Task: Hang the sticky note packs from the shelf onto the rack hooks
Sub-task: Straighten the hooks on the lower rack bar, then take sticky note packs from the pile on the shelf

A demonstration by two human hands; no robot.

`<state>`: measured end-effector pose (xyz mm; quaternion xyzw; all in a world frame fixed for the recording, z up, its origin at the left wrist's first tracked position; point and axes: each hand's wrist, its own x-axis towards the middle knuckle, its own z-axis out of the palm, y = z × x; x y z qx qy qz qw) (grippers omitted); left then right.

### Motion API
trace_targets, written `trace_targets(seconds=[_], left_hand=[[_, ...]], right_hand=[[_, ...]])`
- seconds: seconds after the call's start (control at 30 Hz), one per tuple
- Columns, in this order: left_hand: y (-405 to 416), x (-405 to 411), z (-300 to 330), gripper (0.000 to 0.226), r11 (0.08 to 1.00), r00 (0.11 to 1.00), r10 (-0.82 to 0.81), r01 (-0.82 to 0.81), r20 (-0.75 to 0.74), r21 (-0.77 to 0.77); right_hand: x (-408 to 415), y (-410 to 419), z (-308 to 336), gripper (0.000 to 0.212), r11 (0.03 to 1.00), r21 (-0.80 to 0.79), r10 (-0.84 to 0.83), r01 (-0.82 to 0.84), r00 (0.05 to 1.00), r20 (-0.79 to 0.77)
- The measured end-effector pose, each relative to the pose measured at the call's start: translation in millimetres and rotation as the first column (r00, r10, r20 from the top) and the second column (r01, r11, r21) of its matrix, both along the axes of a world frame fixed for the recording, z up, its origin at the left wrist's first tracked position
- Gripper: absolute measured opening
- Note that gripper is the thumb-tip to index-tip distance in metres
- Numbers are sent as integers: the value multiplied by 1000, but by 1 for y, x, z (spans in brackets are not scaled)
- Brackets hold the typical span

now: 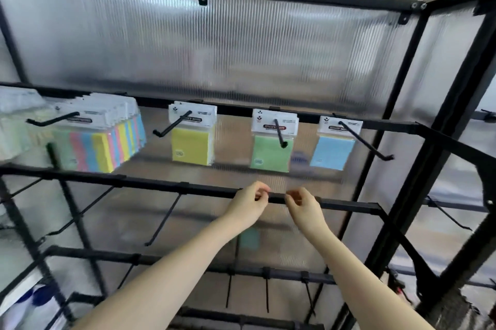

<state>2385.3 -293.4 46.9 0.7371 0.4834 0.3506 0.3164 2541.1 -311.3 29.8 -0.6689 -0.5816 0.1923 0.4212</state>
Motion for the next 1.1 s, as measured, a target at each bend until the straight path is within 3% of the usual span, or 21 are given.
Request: trace_targets(seconds=[0.2,0.33,0.53,0.77,0.97,1.1], left_hand=[[-26,-113,2,22,991,984,88,-71,-154,110],[-50,-199,-2,25,962,932,231,-176,-279,211],[-91,-323,-14,21,921,860,368,-285,-354,266],[-138,-456,-29,25,841,748,541,-496,-384,217],[-160,-546,-41,18,722,640,685,-661,-348,204],[-158,-604,-55,20,685,613,714,-712,-339,155]], right_hand=[[-101,-8,9,13,992,-1,126,-126,991,54],[-188,-16,15,20,970,-4,241,-242,969,49],[-326,-36,19,23,913,34,402,-406,911,94],[-464,-56,13,23,809,26,576,-587,800,167],[-572,-69,10,23,651,-1,748,-759,642,170],[-642,-67,0,21,554,24,816,-832,549,183]])
